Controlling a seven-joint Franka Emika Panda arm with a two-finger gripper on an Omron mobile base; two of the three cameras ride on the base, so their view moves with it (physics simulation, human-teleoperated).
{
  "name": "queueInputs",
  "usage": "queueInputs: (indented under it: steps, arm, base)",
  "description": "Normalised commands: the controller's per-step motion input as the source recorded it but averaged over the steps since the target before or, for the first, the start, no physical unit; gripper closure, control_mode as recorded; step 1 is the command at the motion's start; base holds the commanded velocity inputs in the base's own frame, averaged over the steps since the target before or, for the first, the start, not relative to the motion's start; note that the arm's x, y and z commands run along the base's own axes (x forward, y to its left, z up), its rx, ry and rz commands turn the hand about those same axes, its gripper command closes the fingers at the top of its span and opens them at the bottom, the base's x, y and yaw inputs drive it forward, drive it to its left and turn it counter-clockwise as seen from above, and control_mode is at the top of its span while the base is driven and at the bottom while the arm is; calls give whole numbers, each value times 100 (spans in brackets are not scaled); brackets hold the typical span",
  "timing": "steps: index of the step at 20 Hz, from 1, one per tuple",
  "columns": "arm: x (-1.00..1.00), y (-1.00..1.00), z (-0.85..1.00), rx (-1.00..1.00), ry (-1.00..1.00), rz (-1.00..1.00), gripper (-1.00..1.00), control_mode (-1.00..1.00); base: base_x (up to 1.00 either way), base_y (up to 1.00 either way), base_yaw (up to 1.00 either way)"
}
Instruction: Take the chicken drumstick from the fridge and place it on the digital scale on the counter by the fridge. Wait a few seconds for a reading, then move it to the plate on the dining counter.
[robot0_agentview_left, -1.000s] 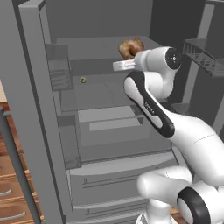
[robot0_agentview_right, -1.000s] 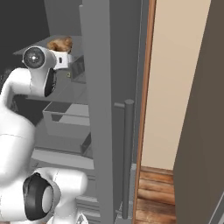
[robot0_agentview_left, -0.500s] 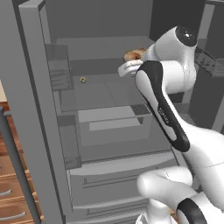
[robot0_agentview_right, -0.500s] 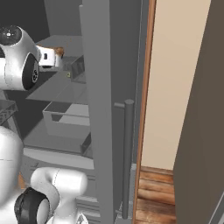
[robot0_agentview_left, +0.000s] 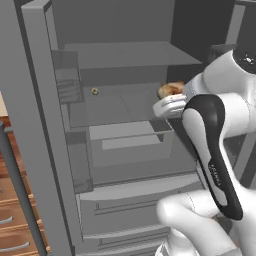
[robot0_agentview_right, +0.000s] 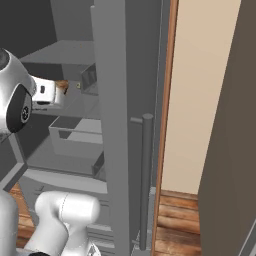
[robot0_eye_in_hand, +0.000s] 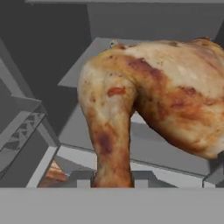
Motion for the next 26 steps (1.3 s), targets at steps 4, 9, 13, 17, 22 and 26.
queueInputs:
  steps: [4,9,13,17,22,26]
  arm:
    - [-88,-6,0,-5,25,0,100,-100]
    - [-82,0,-9,-6,23,0,100,-100]
    - [-31,0,-52,-6,10,0,100,-100]
    - [-3,-5,-32,-1,2,0,100,-100]
    - [0,-3,-13,0,0,0,100,-100]
    - [0,0,0,0,0,0,100,-100]
  base:
    - [0,0,0]
    - [0,0,0]
    - [0,0,0]
    - [0,0,0]
    - [0,0,0]
    - [0,0,0]
